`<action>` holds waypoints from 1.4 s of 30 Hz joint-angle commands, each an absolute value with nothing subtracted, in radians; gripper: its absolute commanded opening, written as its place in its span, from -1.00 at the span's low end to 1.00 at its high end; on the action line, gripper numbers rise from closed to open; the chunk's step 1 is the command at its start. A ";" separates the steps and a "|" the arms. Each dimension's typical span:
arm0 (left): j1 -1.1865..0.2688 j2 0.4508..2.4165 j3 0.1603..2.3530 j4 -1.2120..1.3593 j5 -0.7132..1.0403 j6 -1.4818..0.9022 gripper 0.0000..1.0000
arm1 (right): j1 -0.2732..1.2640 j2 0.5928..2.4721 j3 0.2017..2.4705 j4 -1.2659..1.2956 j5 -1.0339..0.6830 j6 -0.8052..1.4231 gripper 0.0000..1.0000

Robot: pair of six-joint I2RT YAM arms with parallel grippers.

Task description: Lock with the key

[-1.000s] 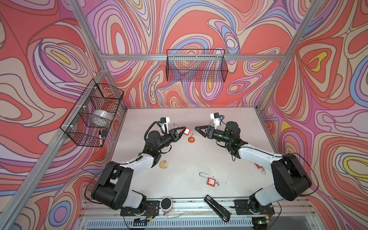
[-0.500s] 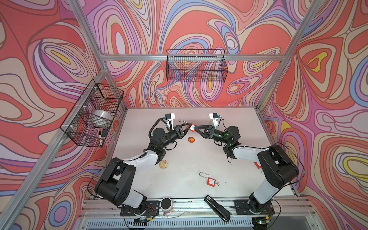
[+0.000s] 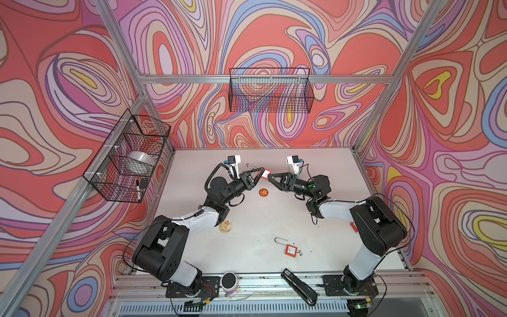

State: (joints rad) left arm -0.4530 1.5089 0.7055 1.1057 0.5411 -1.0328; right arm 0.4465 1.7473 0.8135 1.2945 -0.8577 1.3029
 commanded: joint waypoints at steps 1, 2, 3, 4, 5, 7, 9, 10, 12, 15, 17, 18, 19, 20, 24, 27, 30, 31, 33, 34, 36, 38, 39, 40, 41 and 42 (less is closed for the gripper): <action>-0.462 1.522 0.730 1.201 0.543 -1.049 -1.00 | 0.456 1.766 0.848 1.356 -0.873 1.328 -0.18; -0.464 1.524 0.731 1.201 0.549 -1.049 -1.00 | 0.458 1.795 0.852 1.367 -0.871 1.336 -0.19; -0.465 1.526 0.731 1.200 0.550 -1.050 -1.00 | 0.458 1.804 0.857 1.380 -0.870 1.344 -0.22; -0.464 1.525 0.729 1.200 0.551 -1.051 -1.00 | 0.459 1.813 0.860 1.394 -0.869 1.353 -0.27; -0.465 1.526 0.726 1.202 0.549 -1.051 -1.00 | 0.458 1.819 0.861 1.408 -0.866 1.361 -0.35; -0.465 1.525 0.722 1.206 0.547 -1.050 -1.00 | 0.459 1.824 0.859 1.418 -0.861 1.365 -0.49; -0.464 1.525 0.723 1.204 0.549 -1.050 -1.00 | 0.459 1.826 0.860 1.422 -0.858 1.368 -0.69; -0.465 1.527 0.721 1.203 0.549 -1.048 -0.89 | 0.459 1.827 0.858 1.425 -0.860 1.368 -0.80; -0.464 1.523 0.715 1.206 0.545 -1.040 -0.43 | 0.459 1.827 0.856 1.424 -0.863 1.368 -0.90; -0.464 1.506 0.700 1.186 0.542 -1.001 0.00 | 0.457 1.811 0.846 1.420 -0.854 1.360 -0.93; -0.461 1.484 0.687 1.149 0.541 -0.967 0.15 | 0.450 1.798 0.842 1.406 -0.848 1.353 -0.95; -0.459 1.473 0.680 1.131 0.540 -0.954 0.19 | 0.447 1.791 0.839 1.402 -0.848 1.352 -0.95; -0.457 1.460 0.672 1.107 0.538 -0.937 0.22 | 0.440 1.786 0.837 1.401 -0.850 1.350 -0.95; -0.456 1.444 0.664 1.074 0.532 -0.916 0.25 | 0.434 1.782 0.835 1.401 -0.847 1.353 -0.95; -0.453 1.377 0.624 0.976 0.486 -0.844 0.35 | 0.422 1.779 0.831 1.413 -0.854 1.362 -0.96; -0.425 1.355 0.598 0.978 0.500 -0.853 0.39 | 0.422 1.786 0.824 1.443 -0.859 1.383 -0.97; -0.387 1.336 0.569 0.997 0.502 -0.868 0.46 | 0.421 1.785 0.808 1.452 -0.859 1.385 -0.97; -0.378 1.324 0.561 0.997 0.494 -0.865 0.47 | 0.421 1.783 0.802 1.452 -0.859 1.385 -0.98; -0.362 1.313 0.565 0.986 0.495 -0.855 0.45 | 0.421 1.779 0.790 1.455 -0.866 1.386 -0.97; -0.355 1.317 0.578 0.979 0.509 -0.853 0.43 | 0.420 1.778 0.782 1.458 -0.870 1.387 -0.98; -0.342 1.335 0.598 1.002 0.530 -0.869 0.41 | 0.421 1.778 0.771 1.463 -0.878 1.391 -0.98; -0.333 1.372 0.608 1.076 0.535 -0.900 0.41 | 0.422 1.778 0.763 1.462 -0.884 1.393 -0.98; -0.334 1.398 0.618 1.119 0.538 -0.915 0.42 | 0.421 1.778 0.761 1.463 -0.888 1.394 -0.98; -0.333 1.426 0.633 1.154 0.543 -0.928 0.41 | 0.421 1.778 0.758 1.461 -0.890 1.394 -0.98; -0.334 1.451 0.650 1.175 0.553 -0.942 0.41 | 0.421 1.778 0.756 1.460 -0.892 1.394 -0.98; -0.333 1.478 0.669 1.196 0.564 -0.957 0.40 | 0.421 1.778 0.755 1.459 -0.893 1.396 -0.98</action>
State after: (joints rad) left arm -0.3382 1.4239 0.6182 1.0630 0.5266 -0.9077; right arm 0.4248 1.8137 0.7635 1.4132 -0.8764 1.3907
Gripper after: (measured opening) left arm 0.704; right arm 0.221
